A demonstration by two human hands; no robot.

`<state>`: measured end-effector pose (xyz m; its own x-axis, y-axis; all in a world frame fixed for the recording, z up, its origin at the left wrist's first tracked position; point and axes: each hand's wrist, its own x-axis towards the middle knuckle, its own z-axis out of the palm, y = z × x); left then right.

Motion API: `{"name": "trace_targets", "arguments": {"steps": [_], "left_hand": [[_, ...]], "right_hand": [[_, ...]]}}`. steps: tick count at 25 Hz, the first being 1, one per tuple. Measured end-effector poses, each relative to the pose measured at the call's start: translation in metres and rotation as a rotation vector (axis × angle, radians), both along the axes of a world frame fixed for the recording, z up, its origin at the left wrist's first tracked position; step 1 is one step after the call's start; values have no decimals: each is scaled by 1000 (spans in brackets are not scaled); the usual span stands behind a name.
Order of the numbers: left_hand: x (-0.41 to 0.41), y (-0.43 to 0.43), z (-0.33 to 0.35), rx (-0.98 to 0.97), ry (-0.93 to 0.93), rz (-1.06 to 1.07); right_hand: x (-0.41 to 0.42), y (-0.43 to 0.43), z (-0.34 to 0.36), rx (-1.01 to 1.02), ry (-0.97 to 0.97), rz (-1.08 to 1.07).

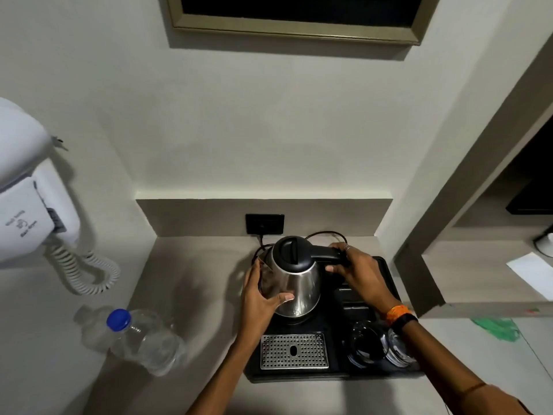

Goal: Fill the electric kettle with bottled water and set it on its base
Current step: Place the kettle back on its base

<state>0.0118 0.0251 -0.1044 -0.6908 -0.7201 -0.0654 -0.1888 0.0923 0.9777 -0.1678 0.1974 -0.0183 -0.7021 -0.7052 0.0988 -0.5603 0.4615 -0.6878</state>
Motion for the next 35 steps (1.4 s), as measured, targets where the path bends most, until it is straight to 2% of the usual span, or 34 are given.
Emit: {"name": "trace_targets", "arguments": {"steps": [10,16,18,23,25,30,35], "left_hand": [[9,-3,-2,-19,-69,38],[14,8,-3,-13,-80,38],[10,8,-1,-31,-84,23],[7,7,0,-60,-95,9],[8,7,-2,-61,-82,7],[7,7,3,-57,-75,-5],[9,4,8,-97,-125,-33]], "right_hand": [[3,-6,-2,-41,11,33],[1,9,-12,-19,-76,66],[-3,12,-16,-57,-194,40],[1,7,-14,-242,-679,-76],[4,4,-22,-322,-755,-109],[1,3,-31,-412,-835,-95],[0,0,-18,-349,-692,-100]]}}
